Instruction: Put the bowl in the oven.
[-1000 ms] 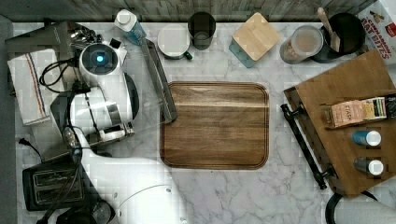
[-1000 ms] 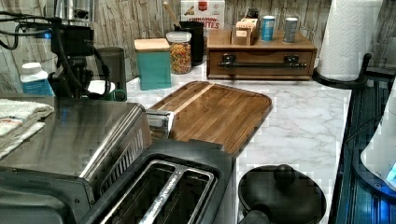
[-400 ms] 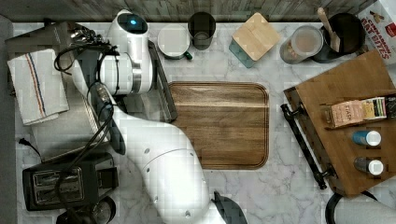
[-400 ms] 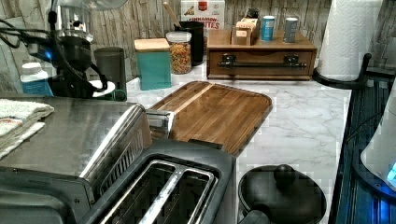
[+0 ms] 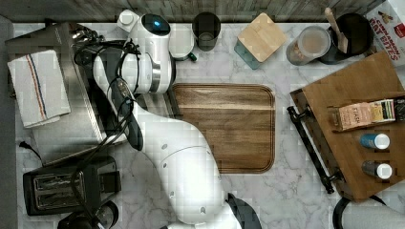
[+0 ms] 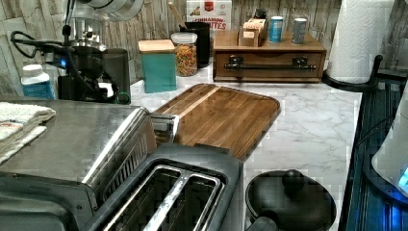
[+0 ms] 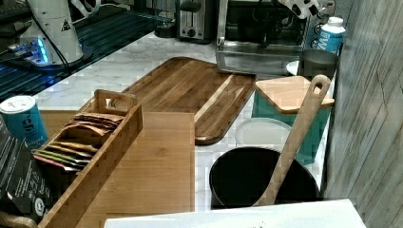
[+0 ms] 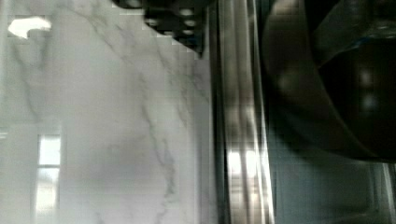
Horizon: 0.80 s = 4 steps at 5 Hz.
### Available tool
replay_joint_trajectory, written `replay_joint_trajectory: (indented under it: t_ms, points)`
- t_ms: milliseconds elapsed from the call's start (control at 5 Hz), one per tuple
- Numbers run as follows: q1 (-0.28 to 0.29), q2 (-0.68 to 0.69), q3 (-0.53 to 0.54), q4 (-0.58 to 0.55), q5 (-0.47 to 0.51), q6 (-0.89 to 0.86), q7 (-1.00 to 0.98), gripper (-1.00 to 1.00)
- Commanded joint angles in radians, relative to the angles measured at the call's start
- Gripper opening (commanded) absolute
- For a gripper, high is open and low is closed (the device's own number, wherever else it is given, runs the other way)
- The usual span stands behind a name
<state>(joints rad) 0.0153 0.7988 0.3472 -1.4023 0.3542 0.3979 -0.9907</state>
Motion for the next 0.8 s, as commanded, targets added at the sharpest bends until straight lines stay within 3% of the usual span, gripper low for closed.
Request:
replay_joint_trajectory:
  t_ms: [200,800]
  points:
    - [-0.124,-0.259,0.033,-0.09,0.122,0.083,-0.052,1.0]
    - [-0.143,-0.255,0.058,-0.091,0.107,0.087,-0.045,1.0]
